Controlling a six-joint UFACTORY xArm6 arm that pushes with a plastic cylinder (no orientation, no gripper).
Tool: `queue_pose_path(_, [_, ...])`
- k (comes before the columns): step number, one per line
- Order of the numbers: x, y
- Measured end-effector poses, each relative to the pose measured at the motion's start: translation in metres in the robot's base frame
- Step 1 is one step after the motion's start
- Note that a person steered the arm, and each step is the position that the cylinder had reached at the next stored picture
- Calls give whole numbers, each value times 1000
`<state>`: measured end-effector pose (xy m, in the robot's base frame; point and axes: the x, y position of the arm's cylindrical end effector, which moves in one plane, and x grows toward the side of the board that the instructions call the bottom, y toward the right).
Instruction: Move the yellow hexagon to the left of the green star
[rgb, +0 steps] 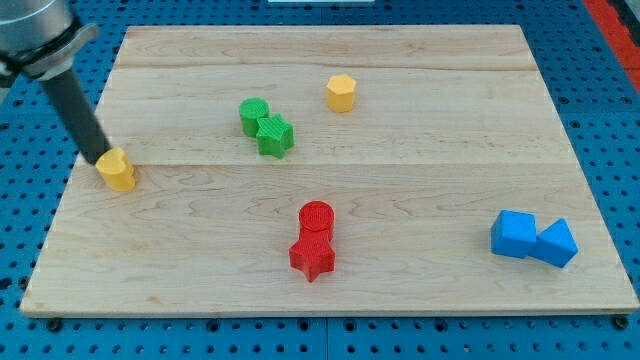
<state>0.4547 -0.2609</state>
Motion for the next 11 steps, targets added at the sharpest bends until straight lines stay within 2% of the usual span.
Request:
queue_pose_path(1, [13,-6])
queue_pose_path(2, [-27,31])
queue_pose_path(4, [54,44])
queue_pose_path(5, [75,44])
queue_pose_path(6, [28,83])
queue_pose_path(8, [-10,321])
queue_pose_path(9, [-107,388])
queue_pose_path(11, [-140,194])
